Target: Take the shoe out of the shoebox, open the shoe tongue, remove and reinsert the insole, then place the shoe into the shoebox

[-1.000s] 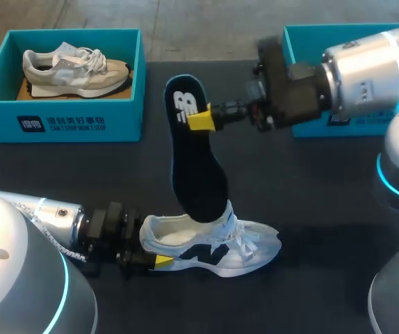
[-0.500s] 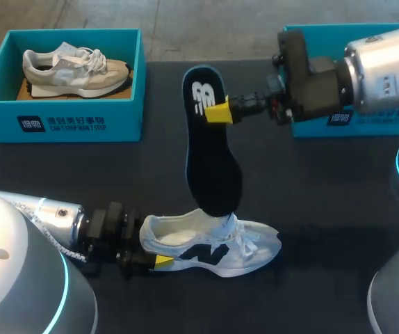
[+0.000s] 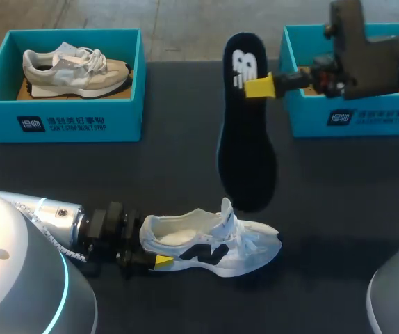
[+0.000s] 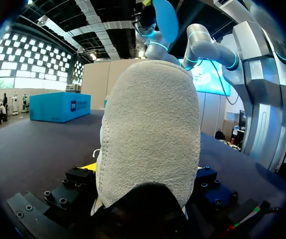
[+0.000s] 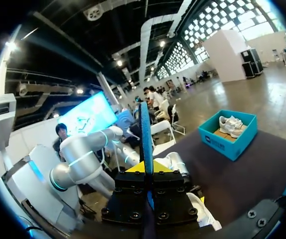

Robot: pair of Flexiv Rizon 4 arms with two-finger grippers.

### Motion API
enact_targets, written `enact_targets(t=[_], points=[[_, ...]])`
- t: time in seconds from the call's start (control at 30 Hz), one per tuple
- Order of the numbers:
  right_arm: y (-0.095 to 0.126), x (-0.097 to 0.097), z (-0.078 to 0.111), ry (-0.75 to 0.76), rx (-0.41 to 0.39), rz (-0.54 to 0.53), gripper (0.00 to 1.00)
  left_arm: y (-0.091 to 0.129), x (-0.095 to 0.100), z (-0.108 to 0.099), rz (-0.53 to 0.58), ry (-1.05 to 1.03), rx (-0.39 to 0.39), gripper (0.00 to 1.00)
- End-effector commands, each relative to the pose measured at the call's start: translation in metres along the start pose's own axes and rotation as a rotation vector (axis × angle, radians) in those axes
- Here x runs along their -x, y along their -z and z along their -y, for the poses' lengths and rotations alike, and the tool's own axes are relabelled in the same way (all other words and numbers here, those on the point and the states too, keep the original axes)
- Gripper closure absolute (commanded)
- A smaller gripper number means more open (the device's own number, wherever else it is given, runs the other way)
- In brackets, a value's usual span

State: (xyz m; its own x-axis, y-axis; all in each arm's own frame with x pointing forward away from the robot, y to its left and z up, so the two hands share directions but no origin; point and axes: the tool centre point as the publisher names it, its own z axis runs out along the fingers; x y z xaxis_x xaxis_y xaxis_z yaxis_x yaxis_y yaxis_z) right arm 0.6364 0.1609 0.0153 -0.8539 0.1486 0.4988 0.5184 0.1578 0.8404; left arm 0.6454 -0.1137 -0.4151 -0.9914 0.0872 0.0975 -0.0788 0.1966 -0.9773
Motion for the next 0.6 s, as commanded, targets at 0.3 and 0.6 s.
enact_targets(t=[0.3,0.6], points=[[0.056,-0.030,0.002,-0.038,-0.016,0.099,1.00,-0.001,0.000,0.000,0.001,0.000,0.000,1.00],[0.056,-0.030,0.002,-0.038,-0.016,0.099,1.00,-0.001,0.000,0.000,0.001,0.000,0.000,1.00]])
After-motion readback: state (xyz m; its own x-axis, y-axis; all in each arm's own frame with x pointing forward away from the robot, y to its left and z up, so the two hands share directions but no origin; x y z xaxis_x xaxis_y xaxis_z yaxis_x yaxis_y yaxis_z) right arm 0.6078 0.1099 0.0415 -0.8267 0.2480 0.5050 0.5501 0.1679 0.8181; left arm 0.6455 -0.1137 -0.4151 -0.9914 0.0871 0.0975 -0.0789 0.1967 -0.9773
